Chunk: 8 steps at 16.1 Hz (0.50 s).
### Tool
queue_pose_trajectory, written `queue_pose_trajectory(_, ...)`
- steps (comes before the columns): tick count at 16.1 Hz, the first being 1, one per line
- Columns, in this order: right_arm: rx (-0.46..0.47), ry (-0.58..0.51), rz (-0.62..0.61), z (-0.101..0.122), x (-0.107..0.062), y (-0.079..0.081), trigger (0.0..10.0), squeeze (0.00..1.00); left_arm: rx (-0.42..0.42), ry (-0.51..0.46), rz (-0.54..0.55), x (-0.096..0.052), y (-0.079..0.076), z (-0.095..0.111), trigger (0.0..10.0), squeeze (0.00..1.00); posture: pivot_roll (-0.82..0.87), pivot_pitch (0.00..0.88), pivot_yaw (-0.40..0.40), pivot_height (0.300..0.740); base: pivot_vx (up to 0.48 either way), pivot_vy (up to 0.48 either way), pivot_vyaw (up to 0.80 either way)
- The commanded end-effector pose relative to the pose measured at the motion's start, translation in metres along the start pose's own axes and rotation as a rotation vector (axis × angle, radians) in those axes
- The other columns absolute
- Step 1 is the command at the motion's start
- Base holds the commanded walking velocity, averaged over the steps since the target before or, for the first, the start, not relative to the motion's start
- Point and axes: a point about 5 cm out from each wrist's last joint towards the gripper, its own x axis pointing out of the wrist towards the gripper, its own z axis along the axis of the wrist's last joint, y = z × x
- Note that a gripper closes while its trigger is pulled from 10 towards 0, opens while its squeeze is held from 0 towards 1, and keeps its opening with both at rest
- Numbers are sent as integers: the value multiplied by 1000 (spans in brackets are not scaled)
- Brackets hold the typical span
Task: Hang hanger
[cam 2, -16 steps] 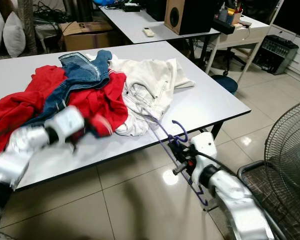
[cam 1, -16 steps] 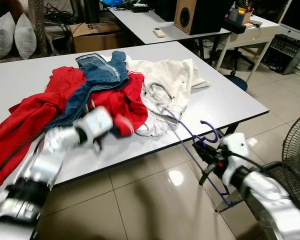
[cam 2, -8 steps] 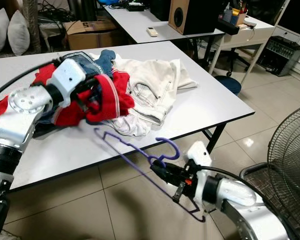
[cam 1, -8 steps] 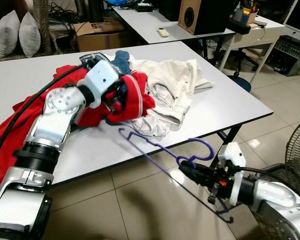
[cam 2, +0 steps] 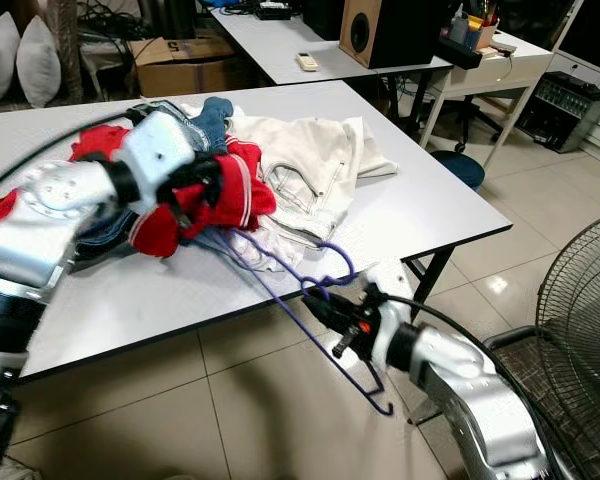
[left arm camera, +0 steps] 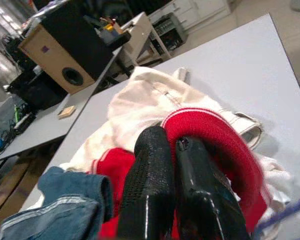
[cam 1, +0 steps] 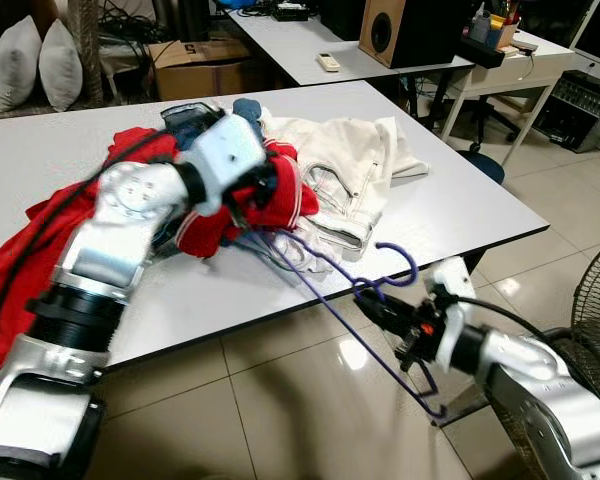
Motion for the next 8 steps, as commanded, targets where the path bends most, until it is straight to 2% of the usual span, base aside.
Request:
queue_pose_trajectory(1,1,5,27,2,0,2,10000,0,18,15,7,2,-2,-1,0,0,-60,0,-56,740,0,0,0)
queue_pose_trajectory(3,-7,17,88,3,-1,10,10000,0,52,65,44,5,-2,-9,0,0,-62,0,-57,740,0,0,0)
queue_pose_trajectory(5,-6,10,7,5,4,2,10000,0,37,50,28,10,-6,-5,0,0,-69,0,-56,740,0,0,0)
queue_pose_trajectory(7,6,-15,-3,10,6,3,10000,0,58,60,17,13,-8,-6,0,0,-73,0,-53,740,0,0,0)
queue_pose_trajectory(8,8,-15,-48,9,6,-1,10000,0,56,58,13,13,-9,-6,0,0,-73,0,-53,740,0,0,0)
